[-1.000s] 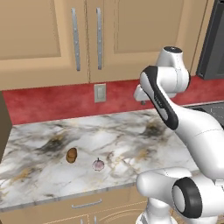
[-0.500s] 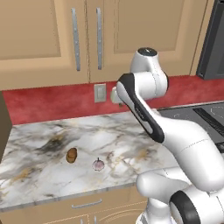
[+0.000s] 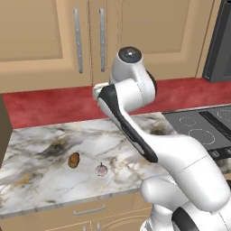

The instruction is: Pick the pan from the cabinet and place it on the stove. Then turn on the stove burner for the pan.

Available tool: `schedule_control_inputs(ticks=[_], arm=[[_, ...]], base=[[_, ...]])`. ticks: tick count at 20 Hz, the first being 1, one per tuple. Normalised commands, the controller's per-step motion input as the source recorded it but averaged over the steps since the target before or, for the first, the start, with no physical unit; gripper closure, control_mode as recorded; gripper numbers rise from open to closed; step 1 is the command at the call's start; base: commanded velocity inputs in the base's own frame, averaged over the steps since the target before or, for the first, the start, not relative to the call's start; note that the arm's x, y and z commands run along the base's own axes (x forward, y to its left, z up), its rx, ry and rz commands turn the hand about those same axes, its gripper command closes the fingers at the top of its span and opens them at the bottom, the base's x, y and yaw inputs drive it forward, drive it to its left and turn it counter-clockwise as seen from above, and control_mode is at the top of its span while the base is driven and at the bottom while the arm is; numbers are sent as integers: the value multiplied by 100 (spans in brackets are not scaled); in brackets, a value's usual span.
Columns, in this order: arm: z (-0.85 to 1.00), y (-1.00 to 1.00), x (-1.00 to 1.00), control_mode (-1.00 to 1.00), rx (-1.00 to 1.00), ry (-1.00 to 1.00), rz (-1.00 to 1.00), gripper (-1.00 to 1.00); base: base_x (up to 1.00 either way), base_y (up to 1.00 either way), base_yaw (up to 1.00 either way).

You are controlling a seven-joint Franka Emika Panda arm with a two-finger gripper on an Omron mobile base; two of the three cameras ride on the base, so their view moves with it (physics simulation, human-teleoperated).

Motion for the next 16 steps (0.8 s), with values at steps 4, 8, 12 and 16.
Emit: schedule_control_inputs(ticks=[4, 8, 12, 16], arm=[[49, 41, -2, -100, 0, -32, 3, -100], [36, 32, 0, -100, 4, -28, 6, -100], [31, 15, 0, -100, 5, -28, 9, -100], [36, 15, 0, -100, 6, -33, 7, -100]], base=[[0, 0, 0], [0, 0, 0], [0, 0, 0], [0, 0, 0]])
